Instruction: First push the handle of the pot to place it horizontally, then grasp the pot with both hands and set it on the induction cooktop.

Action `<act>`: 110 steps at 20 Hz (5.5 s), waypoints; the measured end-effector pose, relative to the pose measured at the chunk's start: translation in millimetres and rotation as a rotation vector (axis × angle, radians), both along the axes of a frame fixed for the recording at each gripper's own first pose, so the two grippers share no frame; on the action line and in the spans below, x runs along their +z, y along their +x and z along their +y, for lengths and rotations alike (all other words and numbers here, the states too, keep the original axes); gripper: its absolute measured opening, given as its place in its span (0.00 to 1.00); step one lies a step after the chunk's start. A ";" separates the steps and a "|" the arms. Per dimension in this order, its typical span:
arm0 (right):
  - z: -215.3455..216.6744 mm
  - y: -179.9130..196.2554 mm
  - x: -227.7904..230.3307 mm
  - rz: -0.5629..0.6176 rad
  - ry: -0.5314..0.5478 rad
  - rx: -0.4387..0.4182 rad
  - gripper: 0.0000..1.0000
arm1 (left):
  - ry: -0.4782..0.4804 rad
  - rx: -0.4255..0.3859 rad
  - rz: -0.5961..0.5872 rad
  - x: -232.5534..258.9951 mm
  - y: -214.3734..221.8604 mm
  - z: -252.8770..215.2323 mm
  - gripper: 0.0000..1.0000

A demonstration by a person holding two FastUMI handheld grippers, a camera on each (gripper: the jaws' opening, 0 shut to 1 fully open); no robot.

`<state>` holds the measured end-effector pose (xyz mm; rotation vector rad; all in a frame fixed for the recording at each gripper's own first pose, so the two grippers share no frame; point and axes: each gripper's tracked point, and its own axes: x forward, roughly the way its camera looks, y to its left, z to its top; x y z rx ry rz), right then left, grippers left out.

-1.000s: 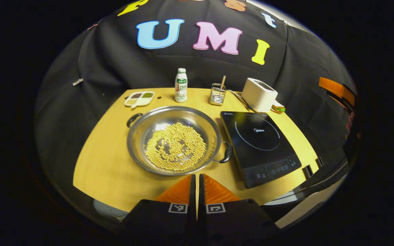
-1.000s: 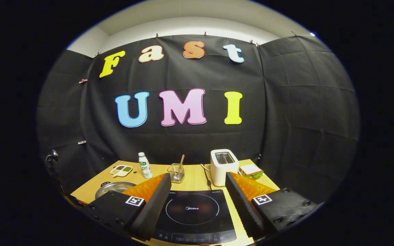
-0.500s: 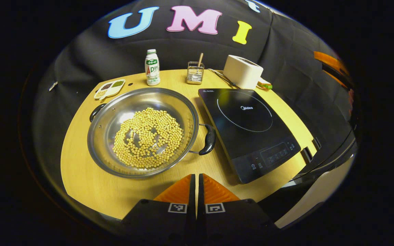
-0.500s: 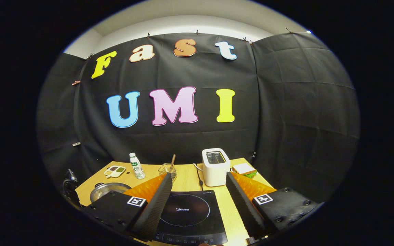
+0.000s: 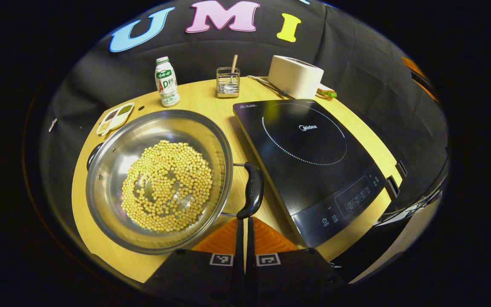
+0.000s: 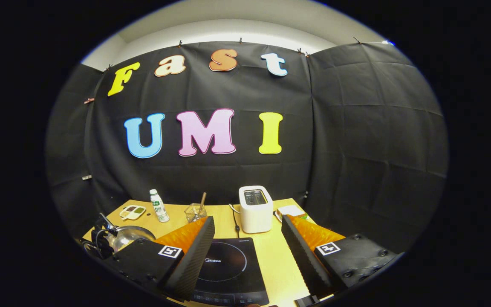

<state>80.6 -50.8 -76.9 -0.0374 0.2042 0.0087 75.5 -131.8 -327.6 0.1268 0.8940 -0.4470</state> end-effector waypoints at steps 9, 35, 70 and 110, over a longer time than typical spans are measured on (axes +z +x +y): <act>-15.2 -1.1 0.5 0.009 0.002 -0.038 0.98 | -0.031 -0.010 0.011 -5.4 24.1 -21.4 0.05; -11.6 1.6 -3.6 0.030 -0.030 -0.039 0.98 | -0.155 0.058 -0.113 28.7 94.7 -38.5 0.05; 302.8 52.2 -274.5 0.749 -0.069 0.438 0.99 | -0.215 0.479 -0.217 35.1 144.4 303.6 0.95; 322.8 35.5 -319.6 0.866 0.056 0.341 0.62 | -0.217 0.449 -0.028 3.7 127.8 285.5 0.60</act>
